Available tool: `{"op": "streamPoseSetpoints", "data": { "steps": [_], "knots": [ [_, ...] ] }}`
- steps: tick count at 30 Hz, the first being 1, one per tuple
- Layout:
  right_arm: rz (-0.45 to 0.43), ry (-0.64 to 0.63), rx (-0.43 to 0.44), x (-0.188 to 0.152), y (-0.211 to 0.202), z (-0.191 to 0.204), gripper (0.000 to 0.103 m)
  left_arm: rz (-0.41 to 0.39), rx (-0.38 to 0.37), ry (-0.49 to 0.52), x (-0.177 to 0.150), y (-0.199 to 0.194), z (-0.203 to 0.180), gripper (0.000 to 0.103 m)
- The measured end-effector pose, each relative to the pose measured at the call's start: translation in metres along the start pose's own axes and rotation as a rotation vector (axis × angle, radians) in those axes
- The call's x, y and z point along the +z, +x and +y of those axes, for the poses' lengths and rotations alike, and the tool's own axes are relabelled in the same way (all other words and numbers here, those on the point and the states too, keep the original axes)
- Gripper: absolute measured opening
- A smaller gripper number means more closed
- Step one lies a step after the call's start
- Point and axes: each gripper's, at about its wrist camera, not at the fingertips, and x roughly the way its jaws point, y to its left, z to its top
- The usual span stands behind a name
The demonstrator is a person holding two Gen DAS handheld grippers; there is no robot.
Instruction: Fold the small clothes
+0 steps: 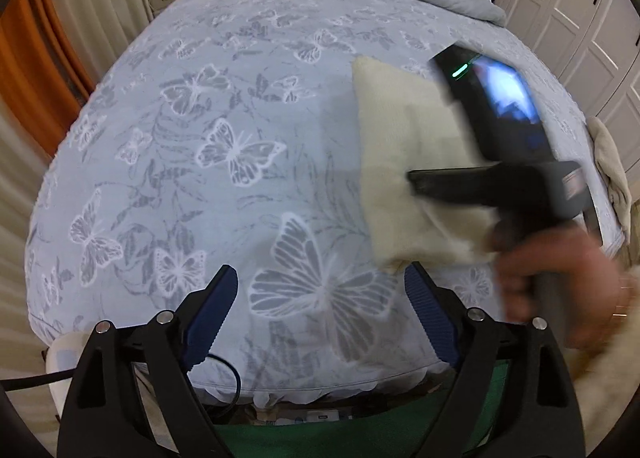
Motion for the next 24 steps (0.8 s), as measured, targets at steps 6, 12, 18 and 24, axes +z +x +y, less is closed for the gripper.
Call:
{"op": "streamPoseSetpoints", "data": {
  "steps": [6,12,18,24],
  "knots": [
    [-0.110,0.094,0.074,-0.012,-0.073,-0.034,0.002,-0.008,0.000,0.015,0.004,-0.001,-0.006,0.085],
    [-0.040,0.345,-0.009,-0.088,-0.066,-0.129,0.009,0.020,-0.008,0.048,0.006,0.012,-0.023,0.085],
    [-0.059,0.479,0.090,-0.120,-0.061,-0.171,0.005,0.051,-0.027,0.054,0.011,0.020,-0.039,0.086],
    [-0.127,0.484,0.021,-0.124,-0.071,-0.187,0.060,0.073,-0.039,0.040,0.014,0.026,-0.047,0.088]
  ]
}}
